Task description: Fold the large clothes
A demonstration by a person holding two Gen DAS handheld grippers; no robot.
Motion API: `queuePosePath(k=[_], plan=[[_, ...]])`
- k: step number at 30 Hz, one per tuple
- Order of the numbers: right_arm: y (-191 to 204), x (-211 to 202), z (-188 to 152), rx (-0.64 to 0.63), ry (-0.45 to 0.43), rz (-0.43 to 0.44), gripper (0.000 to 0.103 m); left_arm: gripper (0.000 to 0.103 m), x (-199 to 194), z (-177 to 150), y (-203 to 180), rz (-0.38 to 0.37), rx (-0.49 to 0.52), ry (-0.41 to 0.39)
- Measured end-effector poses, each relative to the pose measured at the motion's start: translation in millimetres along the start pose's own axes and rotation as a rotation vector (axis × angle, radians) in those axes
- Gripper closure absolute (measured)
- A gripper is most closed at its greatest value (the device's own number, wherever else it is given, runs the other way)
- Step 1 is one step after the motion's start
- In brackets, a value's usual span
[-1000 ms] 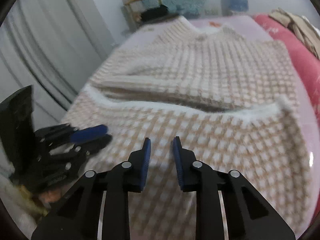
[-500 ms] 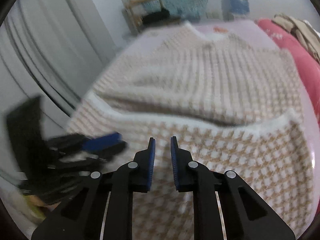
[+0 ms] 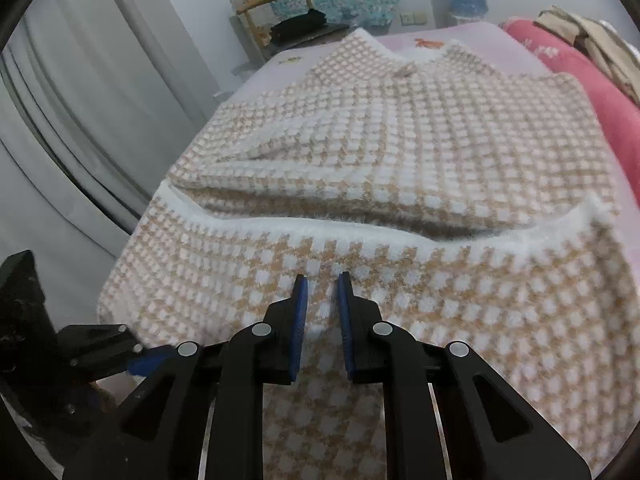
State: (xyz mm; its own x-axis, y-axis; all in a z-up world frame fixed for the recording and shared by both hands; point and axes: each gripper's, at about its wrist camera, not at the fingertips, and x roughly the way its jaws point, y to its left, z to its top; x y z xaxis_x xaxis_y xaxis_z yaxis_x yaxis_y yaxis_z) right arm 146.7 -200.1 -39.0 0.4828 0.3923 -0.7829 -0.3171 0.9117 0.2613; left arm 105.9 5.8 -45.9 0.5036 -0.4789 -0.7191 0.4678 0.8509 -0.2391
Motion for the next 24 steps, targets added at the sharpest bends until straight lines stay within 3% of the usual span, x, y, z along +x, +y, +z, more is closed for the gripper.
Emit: queuePosePath(k=[4,7,12,16,20,24], plan=[[13.7,-39.6,-10.7,-0.067,-0.059,0.014,0.087,0.080,0.8,0.0,1.5,0.005,0.002,-0.004],[21.3,-62.0,-32.7,-0.120,-0.055,0.003,0.087,0.080,1.7,-1.0,2.7,0.003,0.002,-0.007],[17.4,-31.7,-64.0,-0.122,0.056,-0.063,0.087,0.079,0.2,-3.7,1.7,0.004,-0.001,-0.006],[13.2,-34.6,-60.3,-0.081,0.037,-0.046,0.087,0.079,0.3,-3.6,1.5,0.006,-0.002,-0.001],[24.9,-52.7,-64.0,-0.132,-0.001,-0.012,0.084,0.079,1.9,-3.4,2.1,0.002,-0.013,-0.005],[25.6,-36.8,-81.1,-0.143,0.039,-0.020,0.080,0.079,-0.1,-1.9,3.3,-0.005,-0.027,-0.006]])
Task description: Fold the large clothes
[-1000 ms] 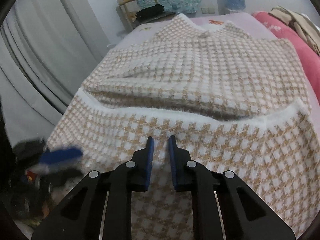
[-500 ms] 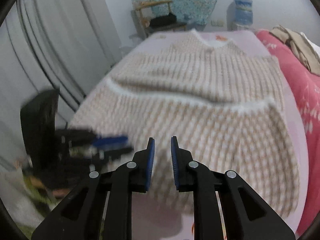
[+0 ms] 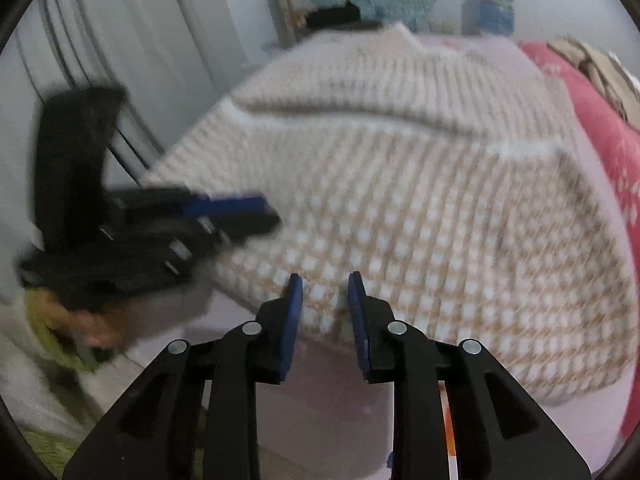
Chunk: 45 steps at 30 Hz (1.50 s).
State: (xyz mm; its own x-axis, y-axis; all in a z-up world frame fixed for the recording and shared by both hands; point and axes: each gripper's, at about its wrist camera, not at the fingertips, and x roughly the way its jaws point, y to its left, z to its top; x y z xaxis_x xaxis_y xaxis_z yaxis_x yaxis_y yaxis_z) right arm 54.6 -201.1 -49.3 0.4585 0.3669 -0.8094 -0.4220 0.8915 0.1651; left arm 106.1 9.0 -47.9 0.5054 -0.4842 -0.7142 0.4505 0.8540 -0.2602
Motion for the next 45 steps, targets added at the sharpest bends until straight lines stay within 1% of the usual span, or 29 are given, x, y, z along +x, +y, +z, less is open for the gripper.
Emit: queuePosePath(k=[1,4,6,7,8,10,11,12,14,16,18,20,23,25,26,28,29,31,32,34,36,38,40,42,43,45], plan=[[-2.0,0.8,-1.3,0.011,-0.018,0.009,0.080,0.080,-2.6,0.1,-0.4,0.000,0.001,-0.005],[-6.0,0.9,2.6,0.043,-0.012,0.030,0.080,0.080,-22.7,1.4,-5.2,-0.025,0.043,-0.044],[-7.9,-0.2,0.6,0.036,-0.016,0.028,0.080,0.080,-36.4,-0.5,-10.0,-0.049,0.074,-0.064],[-9.4,-0.8,2.8,0.031,-0.015,0.026,0.080,0.080,-38.9,-2.3,-11.5,-0.046,0.083,-0.056],[-11.1,-0.5,4.7,0.033,-0.015,0.027,0.080,0.080,-37.4,-5.7,-11.7,-0.029,0.086,-0.030],[-11.6,-0.3,3.8,0.039,-0.018,0.034,0.080,0.080,-23.9,-16.5,-6.6,0.030,0.075,0.036],[-11.9,-1.9,-0.5,0.045,-0.021,0.039,0.080,0.080,-19.5,-20.0,-4.5,0.035,0.067,0.045],[-9.3,-2.6,-1.9,0.047,-0.022,0.039,0.080,0.080,-17.5,-22.8,-1.7,0.031,0.050,0.037],[-6.8,-1.8,-2.9,0.041,-0.021,0.028,0.080,0.080,-16.0,-22.1,-0.3,0.030,0.036,0.027],[-4.8,-9.7,-2.7,0.039,-0.028,0.018,0.080,0.079,-16.1,-21.0,0.4,0.031,0.032,0.026],[-4.0,-22.8,-3.9,0.029,-0.071,-0.014,0.076,0.079,-17.5,-21.2,0.0,0.032,0.038,0.026],[-8.6,-31.4,-7.9,0.031,-0.087,-0.060,0.075,0.079,-18.1,-21.2,0.1,0.032,0.036,0.025],[-23.9,-16.2,-22.2,0.067,-0.039,-0.103,0.074,0.079,-18.6,-23.0,1.3,0.032,0.035,0.022],[-31.9,-13.2,-28.7,0.117,-0.068,-0.059,0.074,0.079,-19.2,-24.0,2.6,0.031,0.032,0.016],[-34.6,-14.0,-27.0,0.136,-0.064,-0.042,0.074,0.079,-19.2,-23.5,2.5,0.028,0.030,0.015],[-38.2,-20.5,-23.2,0.168,-0.072,-0.032,0.074,0.079,-21.0,-21.8,1.2,0.020,0.022,0.010],[-38.5,-25.7,-21.6,0.168,-0.085,-0.042,0.074,0.079,-24.6,-21.6,2.1,0.018,0.019,0.002],[-40.3,-41.0,-20.7,0.159,-0.131,-0.096,0.073,0.079,-27.2,-22.0,3.4,0.022,0.021,0.002],[-44.0,-44.4,-21.5,0.166,-0.139,-0.119,0.073,0.079,-26.2,-22.5,3.9,0.022,0.021,0.004],[-57.4,-40.9,-26.1,0.200,-0.119,-0.173,0.072,0.079,-24.2,-23.4,4.0,0.024,0.015,0.003],[-66.5,-25.6,-34.4,0.234,-0.069,-0.190,0.072,0.079,-22.2,-22.8,3.2,0.020,0.007,0.000],[-64.7,-23.1,-35.6,0.238,-0.083,-0.191,0.072,0.079,-22.7,-21.9,4.5,0.011,-0.001,0.000],[-58.9,-29.5,-28.4,0.222,-0.086,-0.201,0.072,0.080,-25.3,-21.0,4.5,0.012,-0.001,0.001],[-60.4,-42.0,-26.5,0.239,-0.118,-0.207,0.072,0.080,-38.1,-19.1,5.4,0.030,0.008,-0.028],[-64.4,-50.7,-26.2,0.249,-0.140,-0.223,0.072,0.080,-46.9,-18.4,8.6,0.053,0.007,-0.054],[-73.0,-60.0,-25.8,0.266,-0.163,-0.268,0.070,0.080,-55.5,-18.3,19.2,0.094,-0.019,-0.072]])
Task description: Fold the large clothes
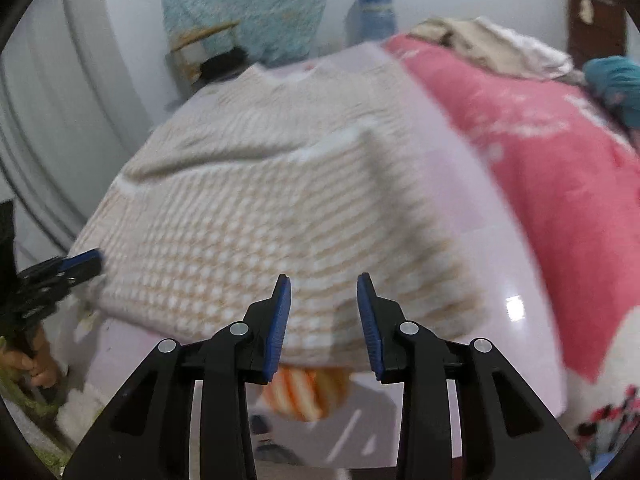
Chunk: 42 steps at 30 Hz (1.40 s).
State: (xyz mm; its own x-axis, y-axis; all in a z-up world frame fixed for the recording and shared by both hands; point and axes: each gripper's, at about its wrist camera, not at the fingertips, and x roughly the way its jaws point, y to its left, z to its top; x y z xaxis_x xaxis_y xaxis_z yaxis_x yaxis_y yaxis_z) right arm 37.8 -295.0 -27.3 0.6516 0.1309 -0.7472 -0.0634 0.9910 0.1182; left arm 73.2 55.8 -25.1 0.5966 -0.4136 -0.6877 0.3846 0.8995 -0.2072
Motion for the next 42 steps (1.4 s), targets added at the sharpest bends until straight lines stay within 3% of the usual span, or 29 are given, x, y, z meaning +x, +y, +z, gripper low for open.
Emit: queuePosePath(k=[1,4,6,8,11,18,21,24,27,32,37,41,42], plan=[[-7.9,0.8,0.2,0.016,0.000,-0.028,0.069,0.080,-0.1,-0.8,8.5,0.027,-0.020,0.001],[-28.2,19.2,-8.0,0.082,0.056,-0.001,0.070,0.079,15.8,-8.9,41.6,0.098,-0.123,0.062],[-30.2,21.1,-9.3,0.082,0.062,-0.005,0.070,0.079,16.0,-13.4,53.4,0.039,-0.176,0.048],[-24.7,14.9,-5.2,0.066,0.060,-0.019,0.068,0.079,11.0,-9.7,49.3,0.054,-0.163,0.049],[-20.6,1.5,-2.3,0.070,0.026,0.003,0.057,0.078,-0.1,-5.0,43.7,0.092,-0.127,0.012],[-11.9,-1.4,28.1,0.039,-0.040,0.028,0.052,0.078,-2.9,10.0,80.2,0.175,-0.211,-0.031],[-6.6,3.3,40.1,0.013,-0.064,0.022,0.046,0.078,6.6,16.9,90.6,0.205,-0.229,-0.002],[-13.2,24.3,42.7,0.013,-0.033,-0.007,0.046,0.078,12.8,12.9,95.1,0.206,-0.251,0.024],[-31.5,51.5,36.6,0.056,0.054,-0.036,0.046,0.078,11.2,13.2,94.1,0.216,-0.241,0.026],[-25.1,34.5,49.6,0.065,0.022,0.006,0.043,0.078,-2.5,26.8,75.9,0.241,-0.185,-0.007],[15.5,33.9,64.9,-0.005,-0.008,0.137,0.041,0.067,14.9,48.2,33.4,0.168,-0.091,-0.005],[47.3,56.3,65.3,-0.072,0.025,0.184,0.041,0.063,50.7,56.1,8.1,0.189,-0.035,0.058],[52.8,66.2,63.5,-0.089,0.047,0.178,0.041,0.058,58.8,55.4,5.9,0.192,-0.038,0.073]])
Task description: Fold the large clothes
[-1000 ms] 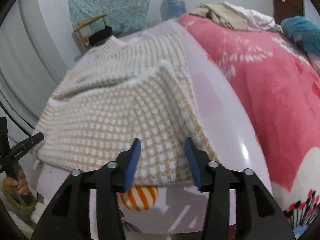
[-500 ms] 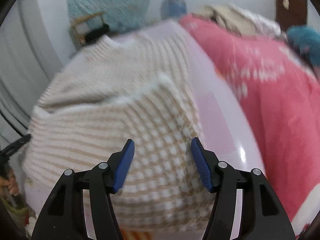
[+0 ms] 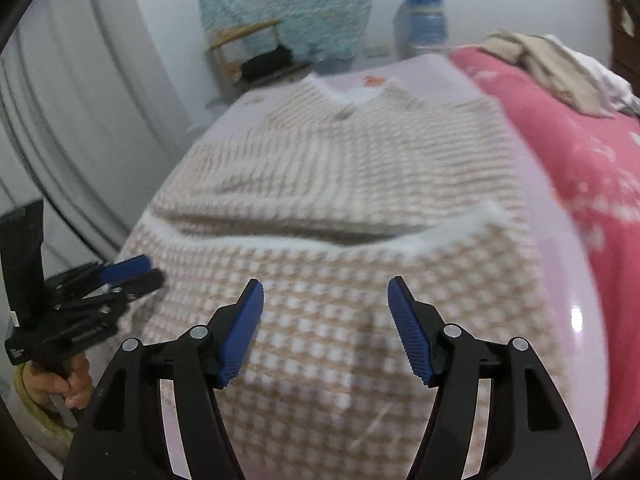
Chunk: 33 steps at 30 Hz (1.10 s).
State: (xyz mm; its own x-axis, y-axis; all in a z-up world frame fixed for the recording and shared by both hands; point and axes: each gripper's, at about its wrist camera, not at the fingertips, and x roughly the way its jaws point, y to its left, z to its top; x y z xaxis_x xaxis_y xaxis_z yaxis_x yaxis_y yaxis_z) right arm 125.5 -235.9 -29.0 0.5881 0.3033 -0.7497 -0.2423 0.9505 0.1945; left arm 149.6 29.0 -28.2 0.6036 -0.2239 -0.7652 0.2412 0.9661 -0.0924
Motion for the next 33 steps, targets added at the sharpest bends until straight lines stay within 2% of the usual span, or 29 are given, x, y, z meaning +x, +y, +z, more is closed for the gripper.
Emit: queuePosePath(k=[2,5,6,7,10,13,15,19,33], plan=[[0.9,23.0,-5.4,-0.014,0.067,-0.032,0.041,0.054,18.1,0.0,-5.4,0.027,-0.007,0.043],[-0.4,25.7,-8.5,-0.014,0.055,-0.018,0.041,0.050,20.6,0.6,-15.0,0.089,0.023,0.030],[-1.5,24.9,-7.5,-0.007,0.059,-0.014,0.041,0.046,22.1,1.4,-15.4,0.099,0.018,0.033],[-2.1,24.6,-7.0,-0.002,0.061,-0.011,0.041,0.036,23.5,2.6,-14.4,0.126,0.001,0.041],[-1.8,24.1,-6.3,-0.003,0.066,-0.014,0.040,0.027,25.7,3.3,-1.5,0.118,-0.062,0.067],[-3.9,18.2,-3.6,0.014,0.067,0.001,0.035,0.024,26.3,4.5,0.2,0.127,-0.086,0.087],[-1.2,9.1,-2.1,0.023,0.046,0.000,0.027,0.021,27.3,5.4,-0.6,0.147,-0.084,0.092],[-2.6,-0.4,2.5,0.026,0.026,-0.015,0.026,0.017,28.4,7.3,1.0,0.160,-0.105,0.102],[-4.8,17.1,-3.4,0.019,0.085,-0.068,0.025,0.006,29.5,5.1,4.4,0.194,-0.122,0.104]])
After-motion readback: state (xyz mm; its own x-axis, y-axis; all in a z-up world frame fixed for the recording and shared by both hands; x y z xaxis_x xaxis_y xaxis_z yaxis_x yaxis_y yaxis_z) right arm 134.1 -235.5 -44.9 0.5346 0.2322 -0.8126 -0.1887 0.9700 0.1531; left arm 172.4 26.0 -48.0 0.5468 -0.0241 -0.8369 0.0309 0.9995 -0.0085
